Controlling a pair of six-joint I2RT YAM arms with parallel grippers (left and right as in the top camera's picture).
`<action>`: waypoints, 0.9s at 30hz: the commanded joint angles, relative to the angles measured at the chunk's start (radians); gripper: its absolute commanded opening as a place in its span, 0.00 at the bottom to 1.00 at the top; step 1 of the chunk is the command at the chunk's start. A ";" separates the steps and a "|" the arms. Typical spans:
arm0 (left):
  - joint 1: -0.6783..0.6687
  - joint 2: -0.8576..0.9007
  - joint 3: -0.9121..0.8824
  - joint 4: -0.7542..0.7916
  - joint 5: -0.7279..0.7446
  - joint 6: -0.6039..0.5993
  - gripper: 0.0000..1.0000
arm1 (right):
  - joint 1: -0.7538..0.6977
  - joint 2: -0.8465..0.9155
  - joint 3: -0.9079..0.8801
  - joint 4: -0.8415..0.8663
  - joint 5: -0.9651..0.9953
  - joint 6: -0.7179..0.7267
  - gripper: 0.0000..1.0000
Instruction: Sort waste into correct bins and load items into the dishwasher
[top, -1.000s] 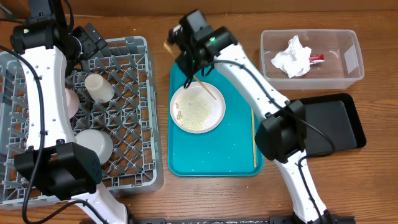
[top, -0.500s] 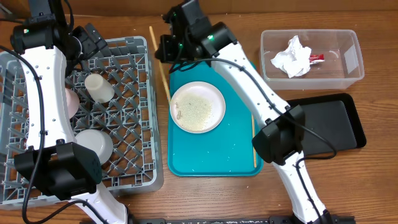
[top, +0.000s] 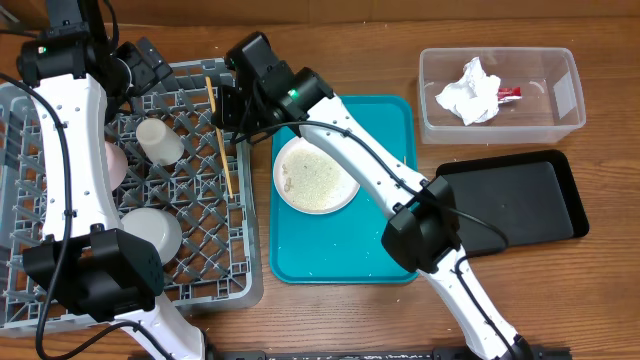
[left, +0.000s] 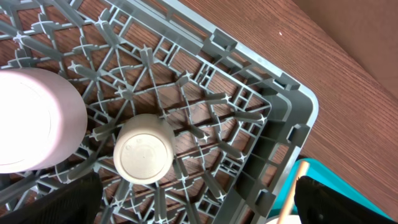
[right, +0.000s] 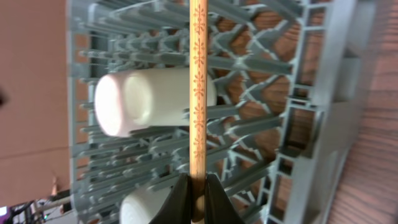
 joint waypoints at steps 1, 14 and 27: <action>-0.003 0.001 0.006 0.003 -0.009 -0.018 1.00 | 0.011 0.020 0.000 0.005 0.099 0.055 0.04; -0.003 0.001 0.006 0.003 -0.009 -0.018 1.00 | 0.015 0.018 0.005 0.008 0.121 0.048 0.49; -0.003 0.001 0.006 0.003 -0.009 -0.018 1.00 | -0.173 -0.155 0.008 -0.127 0.159 -0.138 0.55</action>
